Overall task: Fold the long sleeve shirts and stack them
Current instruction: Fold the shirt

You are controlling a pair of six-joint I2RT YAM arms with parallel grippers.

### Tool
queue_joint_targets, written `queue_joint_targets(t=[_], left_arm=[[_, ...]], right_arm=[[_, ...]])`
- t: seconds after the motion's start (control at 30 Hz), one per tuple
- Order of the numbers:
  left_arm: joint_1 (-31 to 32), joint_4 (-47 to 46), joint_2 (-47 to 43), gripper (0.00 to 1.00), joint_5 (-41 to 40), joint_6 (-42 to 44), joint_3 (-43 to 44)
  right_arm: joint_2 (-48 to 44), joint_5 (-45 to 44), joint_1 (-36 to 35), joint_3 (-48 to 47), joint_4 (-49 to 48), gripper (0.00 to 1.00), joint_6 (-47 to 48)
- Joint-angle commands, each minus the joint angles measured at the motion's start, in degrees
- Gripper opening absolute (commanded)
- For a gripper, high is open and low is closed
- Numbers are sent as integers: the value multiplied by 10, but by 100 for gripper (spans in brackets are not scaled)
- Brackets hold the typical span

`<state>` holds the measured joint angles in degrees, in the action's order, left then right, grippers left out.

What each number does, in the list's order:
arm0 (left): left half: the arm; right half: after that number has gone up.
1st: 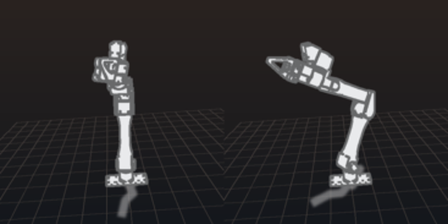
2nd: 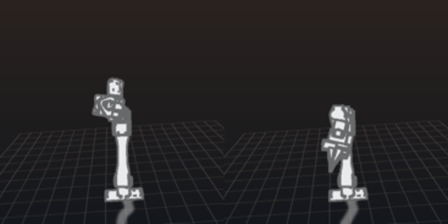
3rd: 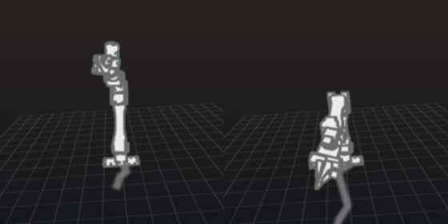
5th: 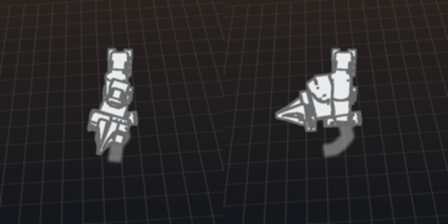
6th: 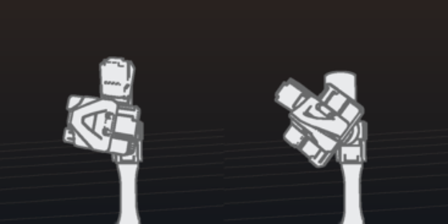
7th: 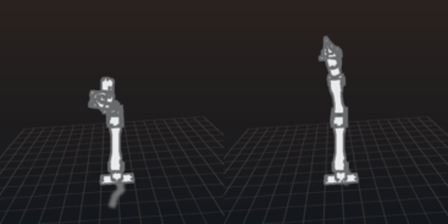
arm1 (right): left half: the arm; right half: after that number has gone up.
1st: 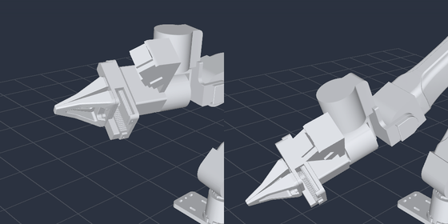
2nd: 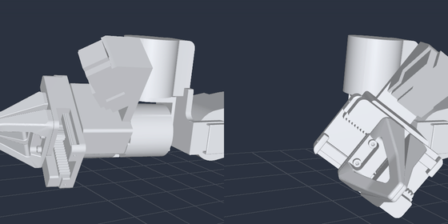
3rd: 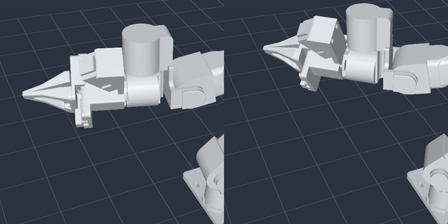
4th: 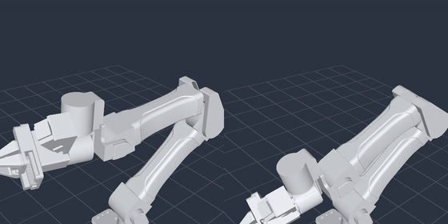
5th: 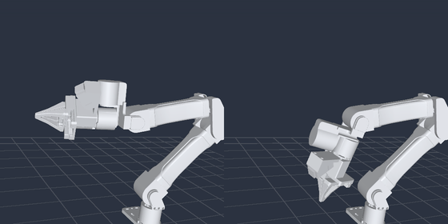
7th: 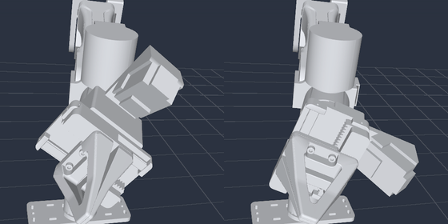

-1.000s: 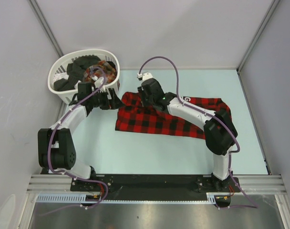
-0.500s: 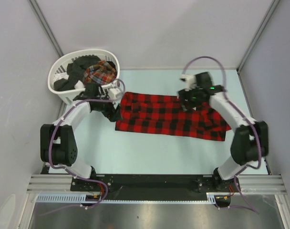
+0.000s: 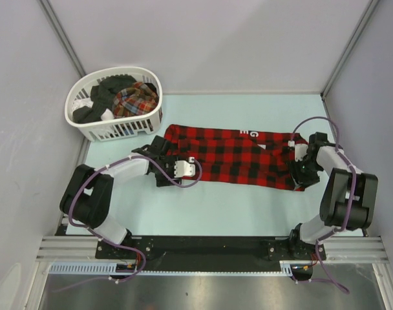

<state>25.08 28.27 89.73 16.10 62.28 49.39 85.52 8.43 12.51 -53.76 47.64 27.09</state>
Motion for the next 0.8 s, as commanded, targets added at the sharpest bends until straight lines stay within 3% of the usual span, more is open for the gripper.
queue_joint_targets(t=[0.0,0.07,0.1,0.17,0.2,0.27,0.33,0.47,0.53,0.6,0.73,0.77], left_arm=[[11,-65,38,72,-77,43,-9],[12,-71,51,63,-90,45,-11],[12,-66,53,58,-90,43,-7],[16,-55,48,40,-95,42,-10],[23,-48,44,35,-93,41,-11],[35,-9,26,12,-91,37,-16],[62,32,1,1,-88,22,-27],[139,109,-25,0,-52,-60,-27],[212,118,-25,0,-33,-138,-24],[296,115,-2,0,-11,-228,-5],[408,100,83,1,52,-389,104],[432,98,115,10,73,-433,124]], right_arm=[[74,-59,-6,16,-69,51,18],[101,-82,-6,6,-106,45,12],[130,-83,-6,0,-114,37,11],[157,-114,-7,-15,-137,26,10],[171,-119,-9,-39,-143,14,10],[215,-133,-11,-70,-156,0,14],[267,-149,-18,-130,-161,0,18],[371,-176,-40,-269,-171,0,41],[410,-194,-63,-370,-178,0,59],[470,-199,-78,-443,-185,0,73],[559,-207,-145,-680,-157,0,71],[570,-209,-157,-707,-148,0,72]])
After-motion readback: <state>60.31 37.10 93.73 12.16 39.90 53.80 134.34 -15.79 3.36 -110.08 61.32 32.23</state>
